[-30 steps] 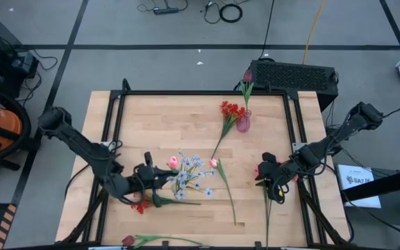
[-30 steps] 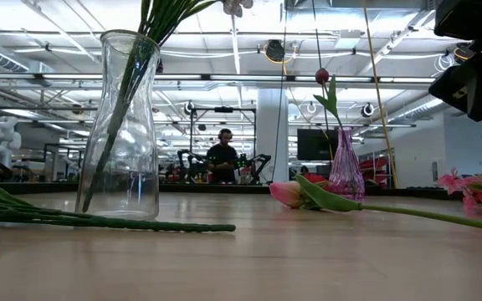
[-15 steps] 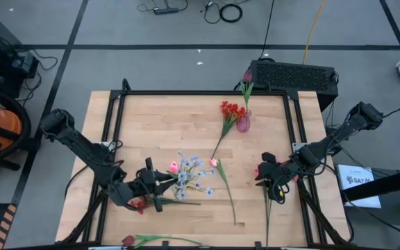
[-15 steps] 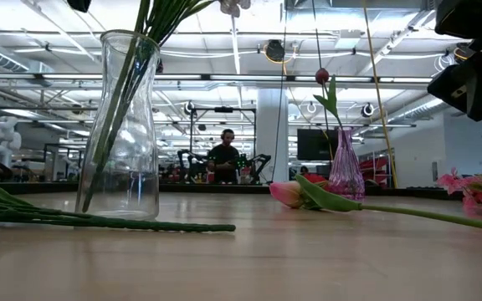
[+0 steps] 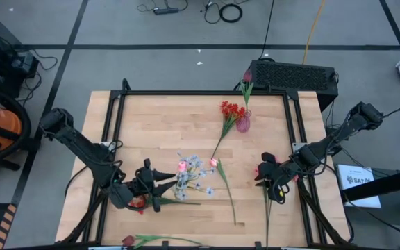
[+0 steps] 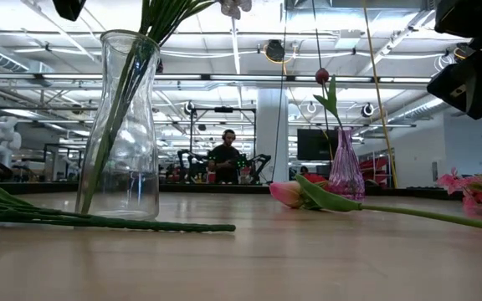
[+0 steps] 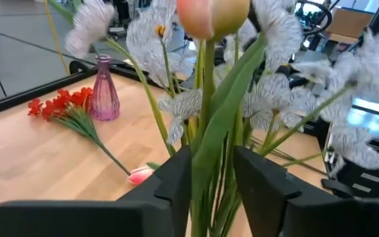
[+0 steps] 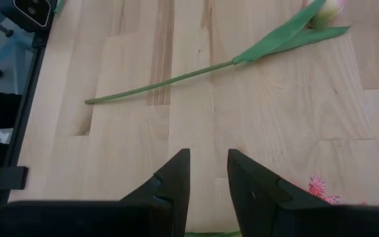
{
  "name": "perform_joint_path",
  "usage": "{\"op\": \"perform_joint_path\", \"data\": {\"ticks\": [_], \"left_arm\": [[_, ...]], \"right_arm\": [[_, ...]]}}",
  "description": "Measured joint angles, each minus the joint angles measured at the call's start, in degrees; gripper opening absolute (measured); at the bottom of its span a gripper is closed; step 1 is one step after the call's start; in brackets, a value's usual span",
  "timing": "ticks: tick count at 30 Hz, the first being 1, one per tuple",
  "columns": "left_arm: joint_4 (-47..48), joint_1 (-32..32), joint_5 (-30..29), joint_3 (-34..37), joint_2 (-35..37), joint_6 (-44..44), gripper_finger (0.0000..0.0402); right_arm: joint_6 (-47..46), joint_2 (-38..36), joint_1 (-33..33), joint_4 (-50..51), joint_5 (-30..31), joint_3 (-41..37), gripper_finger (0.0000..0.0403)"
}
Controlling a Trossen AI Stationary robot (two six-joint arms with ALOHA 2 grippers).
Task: Sort flowers into vase by color
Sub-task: Put the left pink flower into the transparent vase, then put the pink flowers into the transparent vase
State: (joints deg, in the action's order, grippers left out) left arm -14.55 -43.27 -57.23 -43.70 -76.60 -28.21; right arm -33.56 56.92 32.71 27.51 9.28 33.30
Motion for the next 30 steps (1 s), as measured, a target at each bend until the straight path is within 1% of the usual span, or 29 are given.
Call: {"op": "perform_joint_path", "data": {"ticks": [4, 7, 12, 15, 18, 20, 24, 28, 30], "left_arm": [[1.3, 0.0, 0.0, 0.0, 1.7, 0.0, 0.014], [3.8, 0.0, 0.1, 0.0, 3.3, 0.0, 0.0141], [9.8, 0.0, 0.2, 0.0, 7.8, 0.0, 0.0141], [14.5, 0.0, 1.8, 0.0, 11.1, 0.0, 0.0141], [20.2, 0.0, 5.1, 0.0, 13.9, -0.3, 0.0141], [24.1, 0.0, 7.1, 0.0, 15.0, -3.1, 0.0141], [35.2, 0.0, 12.2, 0.0, 15.9, -12.9, 0.0141], [46.4, 0.0, 18.2, 0.0, 15.9, -24.2, 0.0141], [50.5, 0.0, 20.3, 0.0, 15.9, -28.4, 0.0141]], "right_arm": [[-1.8, 0.0, 0.0, 0.0, 0.0, 0.0, 0.0093], [-3.7, 0.0, 0.0, 0.0, 0.0, 0.0, 0.0093], [-3.9, 0.0, 0.0, -0.1, 0.0, 0.0, 0.0093], [-7.0, 0.0, 0.0, -1.7, 0.0, 0.0, 0.0093], [-10.9, 0.0, 0.0, -4.6, 0.0, 0.0, 0.0093], [-11.3, 0.0, 0.0, -6.7, 0.2, 0.0, 0.0093], [-13.6, 0.0, -0.1, -9.9, 2.7, 0.0, 0.0093], [-22.3, 0.0, -0.2, -9.4, 9.3, 0.0, 0.0093], [-27.5, 0.0, -0.7, -9.1, 11.4, 0.0, 0.0093]]}}
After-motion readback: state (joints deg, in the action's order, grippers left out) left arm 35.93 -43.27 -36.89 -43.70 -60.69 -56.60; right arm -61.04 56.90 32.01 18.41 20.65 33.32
